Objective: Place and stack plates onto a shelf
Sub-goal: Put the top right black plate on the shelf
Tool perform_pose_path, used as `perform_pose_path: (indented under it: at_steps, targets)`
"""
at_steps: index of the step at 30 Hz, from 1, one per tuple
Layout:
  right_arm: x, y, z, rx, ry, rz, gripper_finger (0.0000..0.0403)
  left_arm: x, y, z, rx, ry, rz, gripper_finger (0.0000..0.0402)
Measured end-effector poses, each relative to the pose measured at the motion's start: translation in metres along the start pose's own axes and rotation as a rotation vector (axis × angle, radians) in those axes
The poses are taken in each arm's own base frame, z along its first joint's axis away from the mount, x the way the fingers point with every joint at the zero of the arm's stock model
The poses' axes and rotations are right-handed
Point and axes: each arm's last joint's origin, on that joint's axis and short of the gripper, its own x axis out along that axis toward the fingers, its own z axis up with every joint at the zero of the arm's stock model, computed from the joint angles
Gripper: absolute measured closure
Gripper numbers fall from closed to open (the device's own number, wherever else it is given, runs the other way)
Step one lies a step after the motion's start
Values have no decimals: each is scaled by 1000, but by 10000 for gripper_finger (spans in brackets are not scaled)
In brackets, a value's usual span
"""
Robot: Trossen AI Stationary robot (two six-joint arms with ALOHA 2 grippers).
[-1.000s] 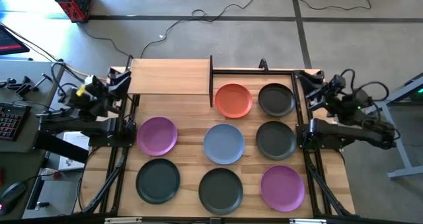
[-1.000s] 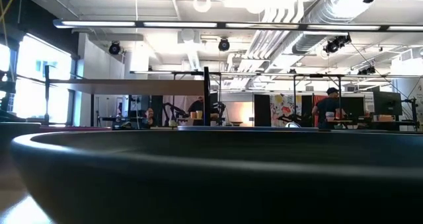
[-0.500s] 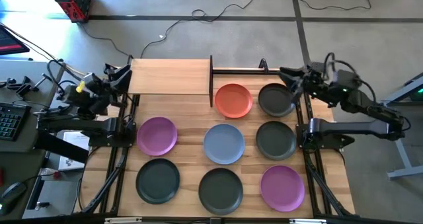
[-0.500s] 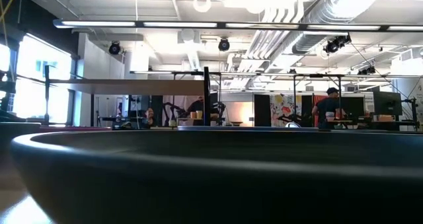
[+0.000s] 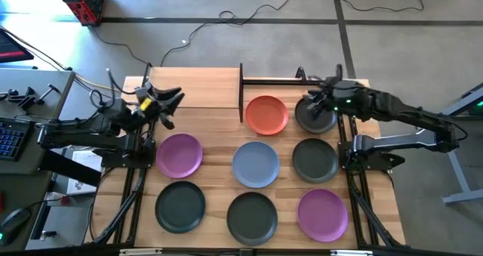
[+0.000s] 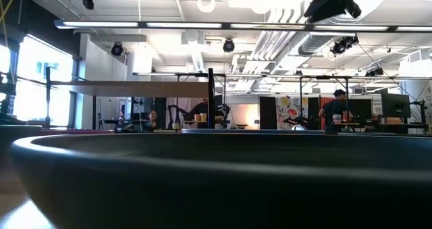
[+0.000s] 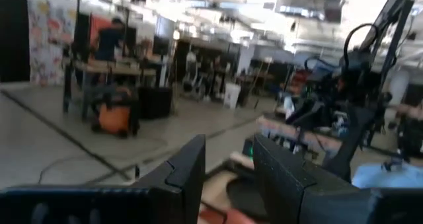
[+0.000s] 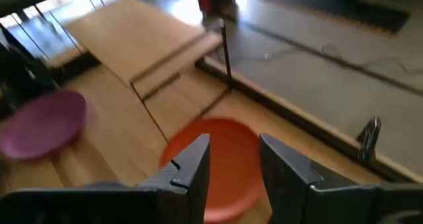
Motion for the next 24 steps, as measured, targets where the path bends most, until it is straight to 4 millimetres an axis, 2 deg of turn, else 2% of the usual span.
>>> perform_pose_path:
  at_steps: [12,24]
  targets:
    - [49,10,-32,29,411,-145,286,1,1,-20,-40,180,34,286]
    - [107,20,-56,60,652,-243,286,-1,4,-31,-95,280,69,286]
